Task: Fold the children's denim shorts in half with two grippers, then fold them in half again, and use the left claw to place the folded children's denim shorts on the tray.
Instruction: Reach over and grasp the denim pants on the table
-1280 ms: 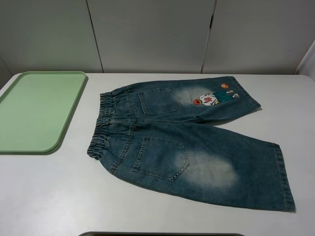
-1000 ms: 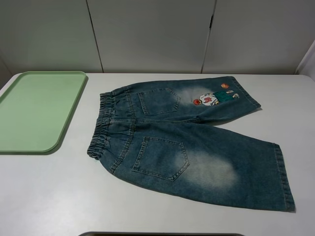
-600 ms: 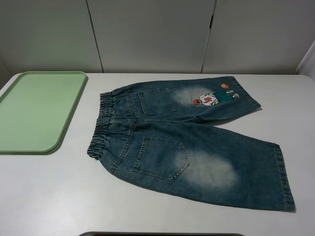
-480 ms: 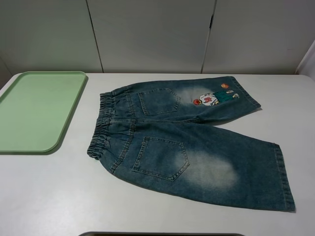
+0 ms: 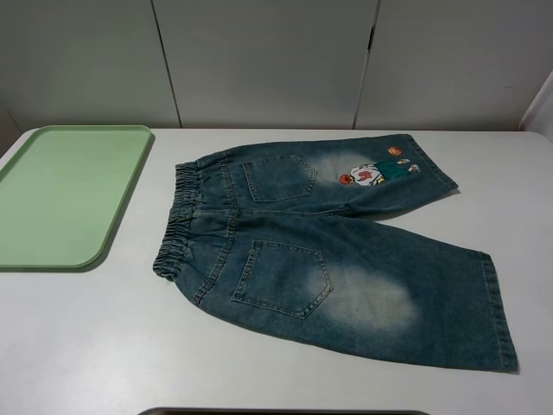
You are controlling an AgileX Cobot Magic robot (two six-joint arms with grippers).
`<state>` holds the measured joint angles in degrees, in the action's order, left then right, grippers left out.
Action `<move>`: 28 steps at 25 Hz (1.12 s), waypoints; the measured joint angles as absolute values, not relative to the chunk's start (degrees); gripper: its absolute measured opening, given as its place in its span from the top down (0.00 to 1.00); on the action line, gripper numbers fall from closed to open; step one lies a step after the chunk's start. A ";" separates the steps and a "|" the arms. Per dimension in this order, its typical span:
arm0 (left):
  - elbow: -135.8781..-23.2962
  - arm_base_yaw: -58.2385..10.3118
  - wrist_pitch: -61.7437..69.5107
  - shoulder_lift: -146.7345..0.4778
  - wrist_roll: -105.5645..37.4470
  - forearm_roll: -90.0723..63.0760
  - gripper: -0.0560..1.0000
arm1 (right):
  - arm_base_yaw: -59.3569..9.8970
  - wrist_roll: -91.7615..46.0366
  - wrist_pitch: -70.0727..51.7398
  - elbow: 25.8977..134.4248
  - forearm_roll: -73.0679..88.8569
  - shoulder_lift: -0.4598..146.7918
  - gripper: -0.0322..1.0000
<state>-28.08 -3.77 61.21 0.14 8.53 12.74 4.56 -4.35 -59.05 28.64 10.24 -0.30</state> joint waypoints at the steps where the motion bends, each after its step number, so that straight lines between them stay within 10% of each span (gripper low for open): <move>1: -28.08 -3.77 61.21 0.14 8.53 12.74 0.10 | 4.56 -4.35 -59.05 28.64 10.24 -0.30 0.30; 28: -37.28 -3.77 60.24 -14.49 6.34 12.74 0.11 | 4.56 -4.65 -58.91 39.48 10.79 21.26 0.30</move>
<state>-37.28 -3.77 60.24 -14.49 6.34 12.74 4.56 -4.65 -58.91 39.48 10.79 21.26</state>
